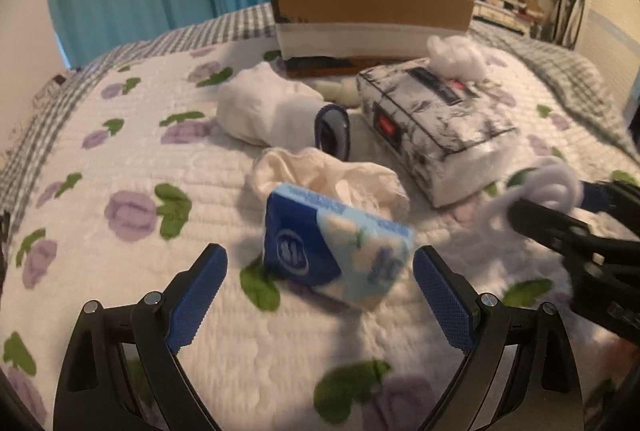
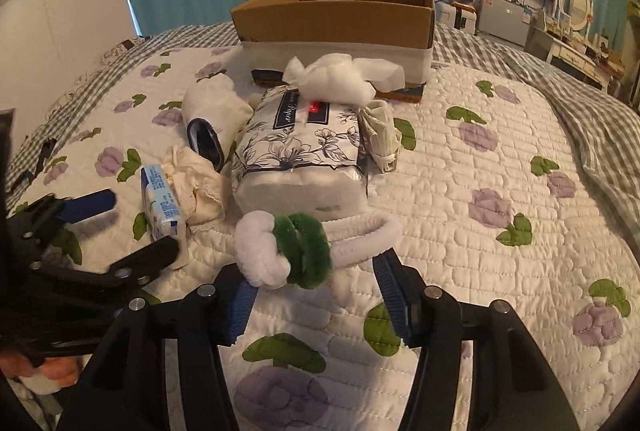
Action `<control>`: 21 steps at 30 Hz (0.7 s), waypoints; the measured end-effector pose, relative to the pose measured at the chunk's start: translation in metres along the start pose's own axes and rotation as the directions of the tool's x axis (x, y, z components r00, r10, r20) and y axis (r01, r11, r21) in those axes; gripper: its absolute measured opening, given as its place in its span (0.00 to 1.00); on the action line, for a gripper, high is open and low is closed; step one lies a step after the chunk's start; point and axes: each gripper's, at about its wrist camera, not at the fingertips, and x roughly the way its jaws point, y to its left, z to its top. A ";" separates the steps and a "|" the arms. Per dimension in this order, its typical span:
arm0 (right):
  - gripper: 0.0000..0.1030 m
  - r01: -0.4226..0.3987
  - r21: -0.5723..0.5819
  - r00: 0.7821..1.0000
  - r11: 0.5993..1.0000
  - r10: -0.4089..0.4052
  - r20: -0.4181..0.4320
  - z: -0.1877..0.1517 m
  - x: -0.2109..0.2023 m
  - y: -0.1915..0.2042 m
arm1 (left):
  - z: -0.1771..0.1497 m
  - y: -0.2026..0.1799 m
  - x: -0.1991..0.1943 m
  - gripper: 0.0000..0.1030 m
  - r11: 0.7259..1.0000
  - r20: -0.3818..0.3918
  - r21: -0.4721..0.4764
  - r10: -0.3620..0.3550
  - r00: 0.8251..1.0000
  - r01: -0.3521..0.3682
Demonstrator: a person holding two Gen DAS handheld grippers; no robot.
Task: Organize soft objects
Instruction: 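Grasp the blue tissue pack with the left tool while the right tool grasps the white-green hair tie, then carry both items over the cardboard box and open both tools to drop them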
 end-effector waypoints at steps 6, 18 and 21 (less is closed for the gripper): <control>0.54 -0.004 -0.012 1.000 1.000 0.004 -0.001 0.000 0.000 0.003 | -0.001 0.000 0.015 0.90 0.999 -0.030 -0.002 -0.049 0.998 0.049; 0.54 0.002 0.000 1.000 1.000 -0.002 0.031 -0.005 -0.021 0.001 | -0.009 -0.009 -0.015 0.64 0.994 0.001 0.052 -0.101 0.995 0.101; 0.54 0.008 0.009 0.998 1.000 -0.008 0.056 -0.004 -0.035 -0.002 | -0.006 -0.004 -0.035 0.64 0.994 0.028 0.034 -0.109 0.994 0.108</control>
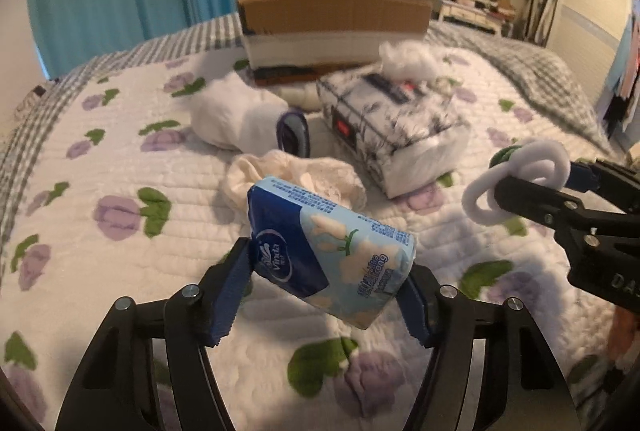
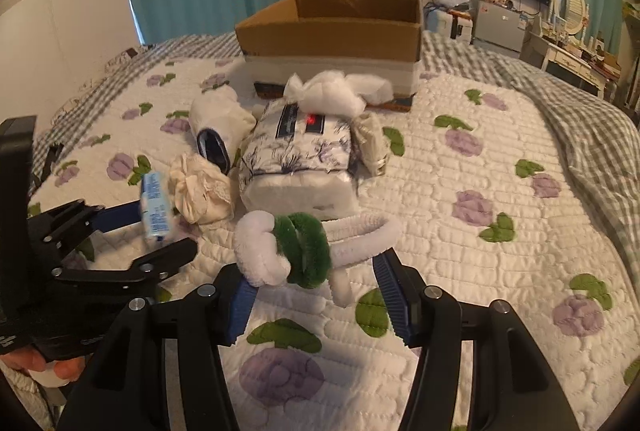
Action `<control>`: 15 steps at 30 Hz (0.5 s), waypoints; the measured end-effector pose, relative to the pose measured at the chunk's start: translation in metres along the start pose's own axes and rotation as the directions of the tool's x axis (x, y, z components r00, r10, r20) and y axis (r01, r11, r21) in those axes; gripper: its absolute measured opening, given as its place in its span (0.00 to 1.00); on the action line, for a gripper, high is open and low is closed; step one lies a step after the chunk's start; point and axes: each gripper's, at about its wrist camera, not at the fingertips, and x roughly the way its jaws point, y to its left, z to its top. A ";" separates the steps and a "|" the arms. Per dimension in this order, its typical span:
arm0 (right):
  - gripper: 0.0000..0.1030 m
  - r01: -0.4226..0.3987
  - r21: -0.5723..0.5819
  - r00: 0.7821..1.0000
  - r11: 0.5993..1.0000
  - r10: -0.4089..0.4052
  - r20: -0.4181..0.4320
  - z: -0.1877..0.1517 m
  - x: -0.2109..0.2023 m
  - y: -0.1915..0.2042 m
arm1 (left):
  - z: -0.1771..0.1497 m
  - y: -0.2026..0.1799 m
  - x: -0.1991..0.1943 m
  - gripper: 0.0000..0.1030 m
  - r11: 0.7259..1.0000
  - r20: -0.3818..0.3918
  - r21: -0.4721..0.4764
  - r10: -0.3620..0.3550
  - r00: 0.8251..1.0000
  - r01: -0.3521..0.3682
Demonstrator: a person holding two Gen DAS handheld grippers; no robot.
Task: Organize soft objects
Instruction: 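Carry both items over the cardboard box and open both tools to drop them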
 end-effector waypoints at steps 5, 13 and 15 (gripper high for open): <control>0.54 0.003 0.009 0.999 1.000 -0.003 0.043 0.013 -0.024 -0.004 | 0.019 0.007 -0.030 0.64 0.999 0.058 -0.029 -0.040 0.998 0.042; 0.54 -0.012 -0.044 0.979 0.999 0.021 0.203 0.088 -0.079 -0.010 | 0.095 0.013 -0.079 0.64 0.999 0.205 0.017 -0.046 0.978 0.043; 0.54 0.001 -0.077 0.971 0.997 0.017 0.240 0.115 -0.090 -0.009 | 0.116 0.013 -0.088 0.64 0.999 0.244 0.038 -0.036 0.969 0.027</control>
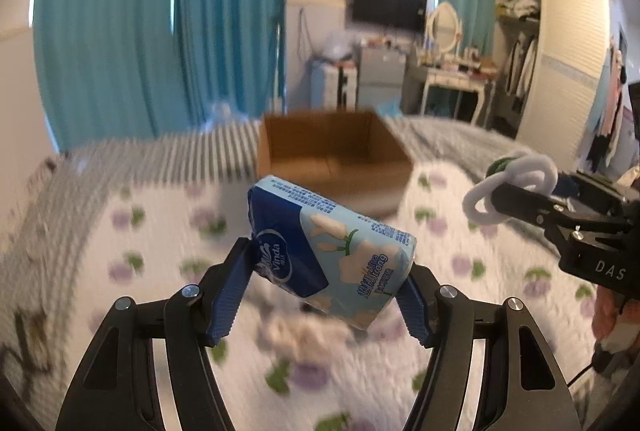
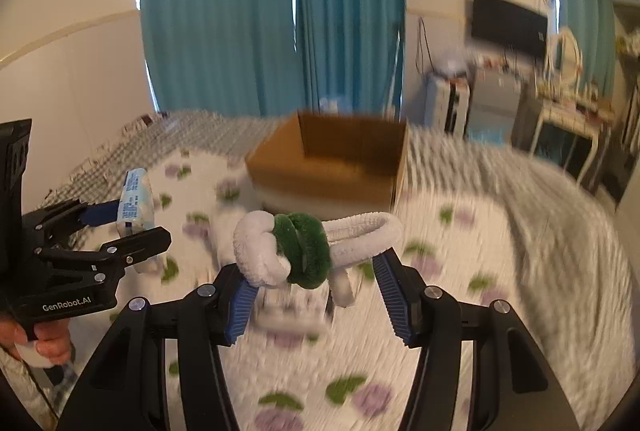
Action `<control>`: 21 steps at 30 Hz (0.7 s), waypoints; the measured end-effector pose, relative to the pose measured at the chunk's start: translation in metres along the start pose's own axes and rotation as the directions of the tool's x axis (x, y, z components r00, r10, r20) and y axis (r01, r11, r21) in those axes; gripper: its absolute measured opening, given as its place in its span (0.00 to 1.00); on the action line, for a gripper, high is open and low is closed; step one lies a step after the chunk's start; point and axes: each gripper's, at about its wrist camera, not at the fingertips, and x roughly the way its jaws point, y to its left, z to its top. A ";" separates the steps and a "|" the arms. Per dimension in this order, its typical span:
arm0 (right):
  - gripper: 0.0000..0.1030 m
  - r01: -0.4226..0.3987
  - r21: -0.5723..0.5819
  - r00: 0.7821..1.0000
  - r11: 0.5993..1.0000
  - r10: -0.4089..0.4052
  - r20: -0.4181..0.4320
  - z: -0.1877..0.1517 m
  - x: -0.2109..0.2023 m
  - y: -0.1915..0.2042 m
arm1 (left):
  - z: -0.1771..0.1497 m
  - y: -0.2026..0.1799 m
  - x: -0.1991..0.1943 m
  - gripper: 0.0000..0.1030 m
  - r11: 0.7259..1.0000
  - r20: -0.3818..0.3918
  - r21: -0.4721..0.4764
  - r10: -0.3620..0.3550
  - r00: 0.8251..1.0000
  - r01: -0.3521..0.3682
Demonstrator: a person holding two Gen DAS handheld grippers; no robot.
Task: Organize soft objects
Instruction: 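Carry both items over the cardboard box and open both tools to drop them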
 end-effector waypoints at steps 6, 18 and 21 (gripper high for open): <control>0.54 0.039 -0.065 0.997 0.997 -0.035 0.070 0.079 0.029 -0.012 | 0.076 0.006 0.025 0.64 0.998 0.111 0.068 0.008 0.994 -0.016; 0.54 0.035 -0.005 0.999 0.999 -0.035 -0.027 0.110 0.188 -0.059 | 0.100 0.037 0.191 0.64 0.998 0.001 0.058 0.001 1.000 -0.001; 0.54 0.027 0.016 0.997 1.000 -0.026 -0.071 0.105 0.218 -0.065 | 0.094 0.039 0.222 0.64 0.999 -0.056 0.051 -0.015 0.998 0.018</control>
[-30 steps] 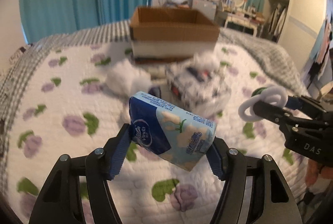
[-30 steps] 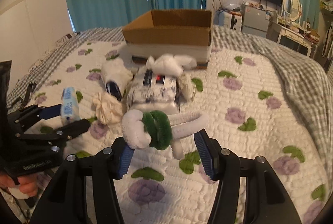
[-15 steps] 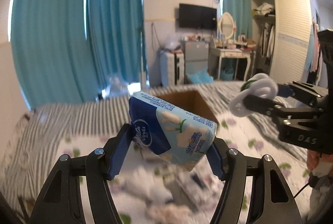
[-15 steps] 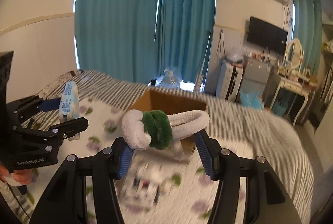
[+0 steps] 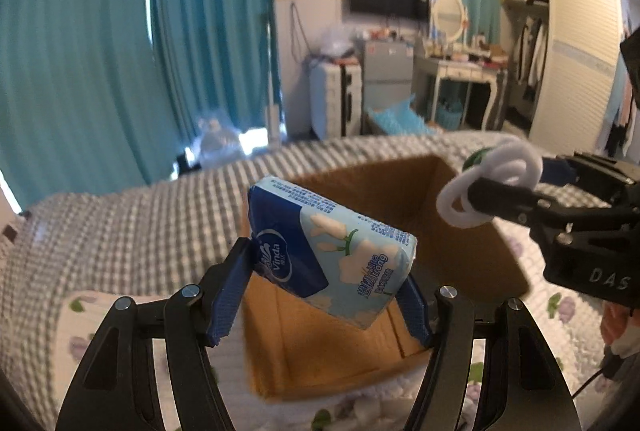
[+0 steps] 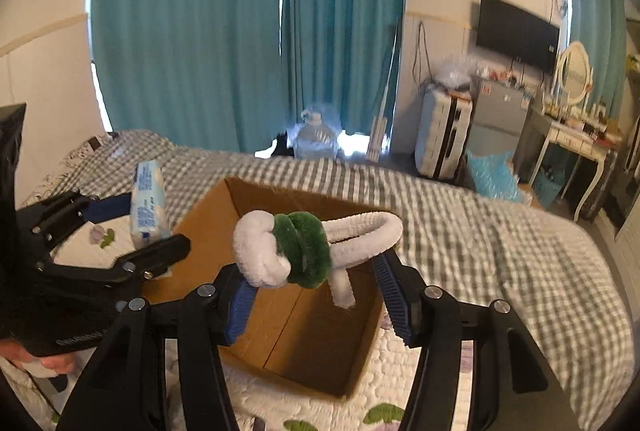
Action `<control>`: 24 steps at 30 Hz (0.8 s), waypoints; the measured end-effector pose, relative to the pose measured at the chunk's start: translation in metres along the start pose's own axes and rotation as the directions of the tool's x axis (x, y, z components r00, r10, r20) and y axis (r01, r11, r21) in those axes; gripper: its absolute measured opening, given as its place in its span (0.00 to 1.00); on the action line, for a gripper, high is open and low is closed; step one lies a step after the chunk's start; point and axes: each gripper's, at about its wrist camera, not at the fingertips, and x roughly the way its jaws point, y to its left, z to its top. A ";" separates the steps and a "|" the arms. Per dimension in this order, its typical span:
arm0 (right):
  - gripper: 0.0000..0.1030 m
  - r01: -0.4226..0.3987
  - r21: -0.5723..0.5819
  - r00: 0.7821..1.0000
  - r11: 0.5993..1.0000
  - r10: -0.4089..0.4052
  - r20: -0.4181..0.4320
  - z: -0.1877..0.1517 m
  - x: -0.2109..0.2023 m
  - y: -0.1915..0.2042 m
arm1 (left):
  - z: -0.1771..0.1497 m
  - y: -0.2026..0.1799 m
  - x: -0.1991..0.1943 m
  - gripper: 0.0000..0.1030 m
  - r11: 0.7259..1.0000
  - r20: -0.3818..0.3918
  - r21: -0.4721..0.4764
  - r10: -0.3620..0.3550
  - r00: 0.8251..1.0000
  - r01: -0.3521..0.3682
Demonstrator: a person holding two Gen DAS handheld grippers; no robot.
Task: Organize soft objects
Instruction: 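Carry both items over the cardboard box and open both tools to drop them, then grasp the crumpled cream cloth with the left tool while the right tool grasps the floral tissue package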
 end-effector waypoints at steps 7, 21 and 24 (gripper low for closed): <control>0.78 -0.013 0.109 1.000 0.994 0.014 -0.001 0.007 0.024 -0.015 | -0.002 0.003 0.012 0.77 0.998 0.006 -0.042 -0.053 0.999 0.054; 0.87 0.041 0.077 0.989 0.996 -0.052 0.142 0.005 -0.106 0.009 | 0.004 0.012 -0.098 0.78 0.997 0.155 -0.054 0.055 0.986 -0.048; 0.89 0.022 0.081 0.988 0.996 -0.034 0.152 -0.005 -0.145 0.015 | -0.003 0.010 -0.139 0.78 0.994 0.192 -0.048 0.103 0.976 -0.095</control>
